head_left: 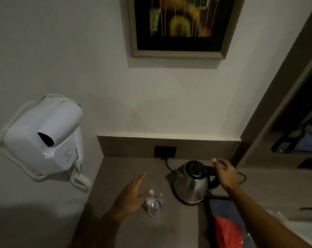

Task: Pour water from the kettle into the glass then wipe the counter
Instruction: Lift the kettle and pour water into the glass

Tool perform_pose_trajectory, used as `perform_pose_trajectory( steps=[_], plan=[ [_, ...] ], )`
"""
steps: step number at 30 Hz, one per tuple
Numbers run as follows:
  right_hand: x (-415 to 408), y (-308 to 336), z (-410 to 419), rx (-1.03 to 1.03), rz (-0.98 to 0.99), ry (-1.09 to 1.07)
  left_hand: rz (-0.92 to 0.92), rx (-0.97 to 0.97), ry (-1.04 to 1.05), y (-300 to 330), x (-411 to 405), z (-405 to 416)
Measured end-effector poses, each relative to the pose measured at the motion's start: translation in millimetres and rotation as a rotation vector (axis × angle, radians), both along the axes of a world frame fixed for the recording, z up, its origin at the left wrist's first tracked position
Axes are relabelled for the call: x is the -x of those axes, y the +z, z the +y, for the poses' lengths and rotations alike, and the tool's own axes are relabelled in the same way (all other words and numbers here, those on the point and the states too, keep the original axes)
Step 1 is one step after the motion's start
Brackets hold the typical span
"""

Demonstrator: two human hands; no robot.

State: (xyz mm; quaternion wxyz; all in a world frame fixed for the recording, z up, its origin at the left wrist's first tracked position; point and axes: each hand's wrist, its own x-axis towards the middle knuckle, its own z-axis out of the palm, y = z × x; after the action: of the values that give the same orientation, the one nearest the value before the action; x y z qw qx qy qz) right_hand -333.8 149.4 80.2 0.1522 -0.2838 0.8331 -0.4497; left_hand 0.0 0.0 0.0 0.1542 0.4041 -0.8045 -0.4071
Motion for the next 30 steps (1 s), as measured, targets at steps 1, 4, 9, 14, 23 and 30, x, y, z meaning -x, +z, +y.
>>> perform_pose_trajectory(
  steps=[1, 4, 9, 14, 23, 30],
  plan=[
    [7, -5, -2, 0.012, -0.08, -0.012, -0.026, -0.06, -0.023, -9, 0, 1],
    [26, -28, 0, 0.001, -0.217, -0.004, -0.14, -0.152, -0.055, -42, -1, 10],
    [36, -61, -9, 0.12, -0.399, -0.131, -0.076, -0.211, -0.016, -59, 10, 24],
    [36, -67, -20, 0.181, -0.405, -0.2, -0.076, -0.203, 0.044, -63, 19, 20],
    [10, -40, -43, 0.1, -0.088, -0.006, -0.134, -0.158, -0.002, -55, 18, 12],
    [-24, -4, -60, 0.055, 0.246, 0.244, -0.172, -0.149, -0.06, -49, 15, 8]
  ],
)
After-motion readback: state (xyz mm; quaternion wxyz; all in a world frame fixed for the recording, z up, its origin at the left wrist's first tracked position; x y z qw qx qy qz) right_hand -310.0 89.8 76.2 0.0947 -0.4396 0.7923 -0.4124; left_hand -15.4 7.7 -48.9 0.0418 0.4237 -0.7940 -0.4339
